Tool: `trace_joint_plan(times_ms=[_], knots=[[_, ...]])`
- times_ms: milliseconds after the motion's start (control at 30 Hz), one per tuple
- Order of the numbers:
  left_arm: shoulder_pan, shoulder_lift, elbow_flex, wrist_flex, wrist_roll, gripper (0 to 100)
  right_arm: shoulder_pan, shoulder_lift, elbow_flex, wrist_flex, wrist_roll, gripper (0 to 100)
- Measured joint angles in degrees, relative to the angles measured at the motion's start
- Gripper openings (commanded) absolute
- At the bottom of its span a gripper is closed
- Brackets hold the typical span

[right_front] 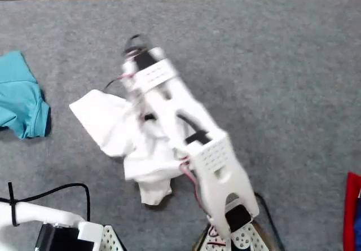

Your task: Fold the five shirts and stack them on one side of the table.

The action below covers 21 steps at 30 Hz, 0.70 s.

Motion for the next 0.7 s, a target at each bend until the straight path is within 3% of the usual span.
trace_joint_plan(times_ms=[300, 700], knots=[[5.36, 0.0, 0.18, 0.0, 0.0, 29, 21.54, -0.88, 0.0, 0.0, 10.64, 0.5], [18.02, 0.0, 0.18, 2.37, 0.09, 29, 40.26, -0.18, 0.0, 0.0, 17.76, 0.5]])
